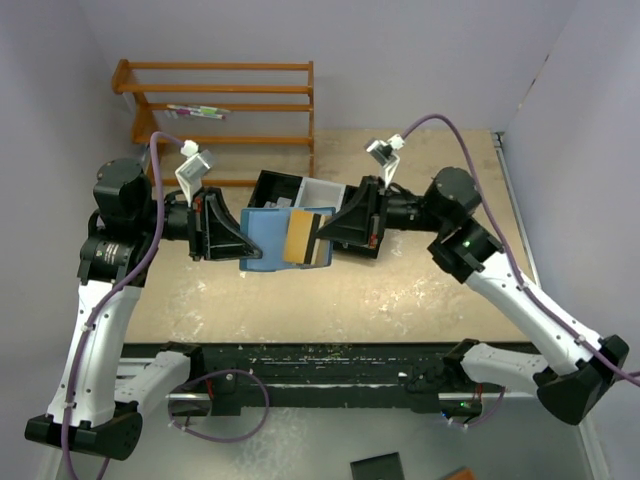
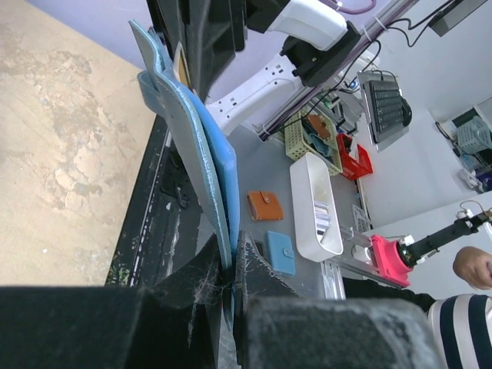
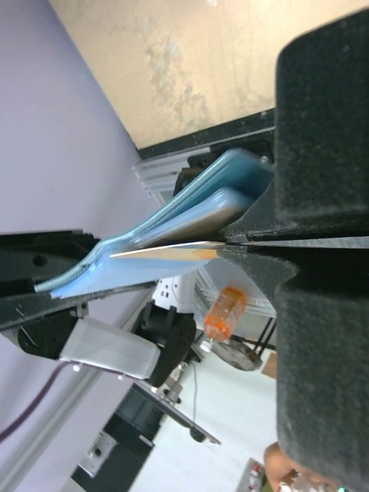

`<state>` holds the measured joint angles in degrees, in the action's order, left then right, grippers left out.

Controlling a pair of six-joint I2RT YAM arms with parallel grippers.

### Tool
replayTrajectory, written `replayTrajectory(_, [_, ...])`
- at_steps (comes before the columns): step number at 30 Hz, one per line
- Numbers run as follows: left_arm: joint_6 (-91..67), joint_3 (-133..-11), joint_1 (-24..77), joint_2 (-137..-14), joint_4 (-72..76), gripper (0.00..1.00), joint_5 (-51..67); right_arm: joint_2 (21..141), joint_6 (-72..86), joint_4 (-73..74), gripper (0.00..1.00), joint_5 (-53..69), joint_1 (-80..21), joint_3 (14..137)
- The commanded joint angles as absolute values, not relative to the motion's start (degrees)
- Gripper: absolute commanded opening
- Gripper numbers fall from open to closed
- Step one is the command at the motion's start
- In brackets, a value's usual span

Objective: Take the credit cards out of the card holder

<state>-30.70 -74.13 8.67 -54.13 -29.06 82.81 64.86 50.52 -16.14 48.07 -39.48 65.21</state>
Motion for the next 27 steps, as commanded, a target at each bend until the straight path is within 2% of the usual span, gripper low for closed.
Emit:
replayTrajectory(1, [-30.1, -74.4, 8.6, -53.5, -26.7, 0.0, 83.5, 61.4, 47.1, -5.9, 0.0, 51.7, -33.4, 69.1])
replayTrajectory(7, [-17.4, -78.0, 8.6, -55.5, -38.9, 0.0, 78.4, 59.1, 40.1, 8.2, 0.0, 50.6, -27.6, 73.1])
replayTrajectory(13, [-3.3, -82.2, 8.6, -57.9, -50.8, 0.0, 57.9, 60.7, 32.2, 22.7, 0.0, 45.7, -24.6, 78.5])
replayTrajectory(20, [2.6, -80.5, 8.6, -56.2, -51.9, 0.0, 49.2, 67.5, 25.6, 35.3, 0.0, 28.9, -23.8, 79.3])
replayTrajectory(27, [5.6, -80.5, 8.6, -54.5, -53.4, 0.0, 51.0, 79.9, 26.6, 39.5, 0.0, 9.9, -23.9, 79.9])
